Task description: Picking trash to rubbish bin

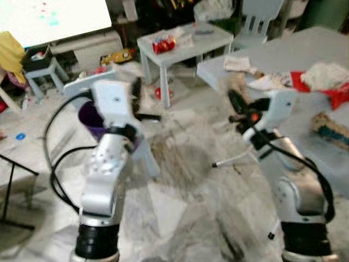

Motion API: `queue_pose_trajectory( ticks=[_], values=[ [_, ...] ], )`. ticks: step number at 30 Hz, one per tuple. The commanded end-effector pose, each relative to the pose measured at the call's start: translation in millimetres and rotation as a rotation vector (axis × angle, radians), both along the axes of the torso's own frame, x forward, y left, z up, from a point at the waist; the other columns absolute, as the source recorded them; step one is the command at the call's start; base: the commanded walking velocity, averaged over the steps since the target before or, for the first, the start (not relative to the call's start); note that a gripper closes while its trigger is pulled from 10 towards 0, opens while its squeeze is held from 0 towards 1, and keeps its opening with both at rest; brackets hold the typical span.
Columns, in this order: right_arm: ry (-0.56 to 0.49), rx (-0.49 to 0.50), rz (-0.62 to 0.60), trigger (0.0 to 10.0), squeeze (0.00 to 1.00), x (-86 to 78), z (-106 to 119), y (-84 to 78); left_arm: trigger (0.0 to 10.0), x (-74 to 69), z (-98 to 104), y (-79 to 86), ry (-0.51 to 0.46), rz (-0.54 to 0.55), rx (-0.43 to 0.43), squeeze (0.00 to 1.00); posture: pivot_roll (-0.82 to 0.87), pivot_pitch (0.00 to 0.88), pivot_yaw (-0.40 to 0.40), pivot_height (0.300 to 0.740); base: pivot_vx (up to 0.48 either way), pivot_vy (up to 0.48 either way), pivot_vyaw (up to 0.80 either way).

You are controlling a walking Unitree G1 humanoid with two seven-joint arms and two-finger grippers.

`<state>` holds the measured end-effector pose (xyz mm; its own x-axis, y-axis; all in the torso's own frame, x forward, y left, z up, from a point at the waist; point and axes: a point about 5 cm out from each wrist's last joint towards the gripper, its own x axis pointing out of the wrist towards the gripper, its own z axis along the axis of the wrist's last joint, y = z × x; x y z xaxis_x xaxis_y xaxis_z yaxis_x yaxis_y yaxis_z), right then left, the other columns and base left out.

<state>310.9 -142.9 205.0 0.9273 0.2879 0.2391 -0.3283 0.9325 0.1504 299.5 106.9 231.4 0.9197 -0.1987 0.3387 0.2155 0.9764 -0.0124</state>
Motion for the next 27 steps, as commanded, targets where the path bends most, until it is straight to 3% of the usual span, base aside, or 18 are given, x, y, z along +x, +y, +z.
queue_pose_trajectory(
  ticks=[1,18,27],
  values=[
    [-0.023,0.003,0.032,10.0,0.0,-0.5,6.7,8.9,10.0,0.4,-0.5,8.9,-0.005,0.042,0.012,0.0,0.0,0.065,0.035,0.74,0.0,0.0,0.0],
    [-0.029,-0.009,0.041,10.0,0.0,0.4,8.0,12.0,10.0,1.2,-0.3,7.4,-0.004,0.012,0.004,0.0,0.0,0.075,0.034,0.74,0.0,0.0,0.77],
    [-0.039,0.0,0.045,10.0,0.0,0.8,10.6,12.0,10.0,0.7,-2.7,8.0,0.017,-0.013,-0.029,0.0,0.0,0.072,0.03,0.74,0.0,0.0,0.12]
  ],
)
